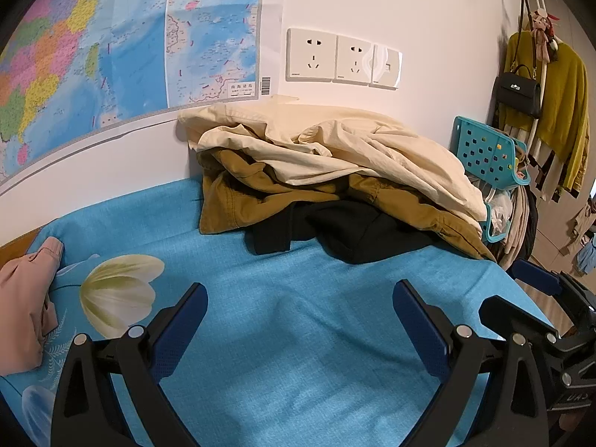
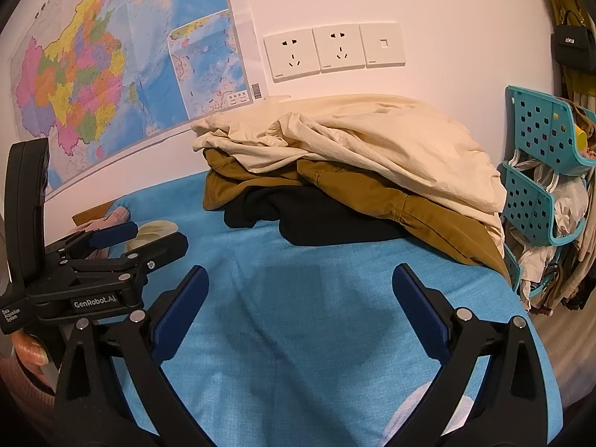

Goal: Fold large clothes

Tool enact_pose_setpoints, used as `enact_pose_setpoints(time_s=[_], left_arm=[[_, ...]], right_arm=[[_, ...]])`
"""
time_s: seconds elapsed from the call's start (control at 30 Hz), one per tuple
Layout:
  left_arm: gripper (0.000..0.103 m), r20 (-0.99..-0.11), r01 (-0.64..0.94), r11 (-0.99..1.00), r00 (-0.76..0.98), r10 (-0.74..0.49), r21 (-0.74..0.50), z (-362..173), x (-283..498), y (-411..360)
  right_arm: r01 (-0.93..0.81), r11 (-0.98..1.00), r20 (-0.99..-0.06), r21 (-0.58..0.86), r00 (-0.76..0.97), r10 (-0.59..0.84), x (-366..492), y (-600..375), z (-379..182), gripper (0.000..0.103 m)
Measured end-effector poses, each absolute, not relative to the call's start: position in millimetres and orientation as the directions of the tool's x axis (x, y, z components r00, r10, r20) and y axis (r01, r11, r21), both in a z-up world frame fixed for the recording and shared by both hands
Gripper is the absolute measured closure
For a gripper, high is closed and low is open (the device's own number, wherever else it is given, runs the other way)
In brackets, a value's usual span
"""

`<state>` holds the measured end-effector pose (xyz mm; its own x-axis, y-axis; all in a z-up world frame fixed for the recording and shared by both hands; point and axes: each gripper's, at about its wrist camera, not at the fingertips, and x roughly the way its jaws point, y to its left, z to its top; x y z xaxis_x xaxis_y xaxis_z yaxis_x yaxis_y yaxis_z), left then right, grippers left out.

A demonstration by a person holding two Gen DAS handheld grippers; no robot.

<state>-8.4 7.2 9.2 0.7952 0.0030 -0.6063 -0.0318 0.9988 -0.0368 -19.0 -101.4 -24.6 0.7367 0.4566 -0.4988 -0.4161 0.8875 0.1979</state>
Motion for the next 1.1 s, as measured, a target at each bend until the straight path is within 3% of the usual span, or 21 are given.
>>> enact_pose_setpoints(time_s=[1.1], left_arm=[[0.007, -0.627, -0.016, 0.997, 0.779, -0.032, -0.071, 13.2, 6.9, 6.8]], right_arm=[[-0.47, 0.867, -0.476, 0.168, 0.731, 0.488, 4.0, -105.6, -5.3, 0.006]])
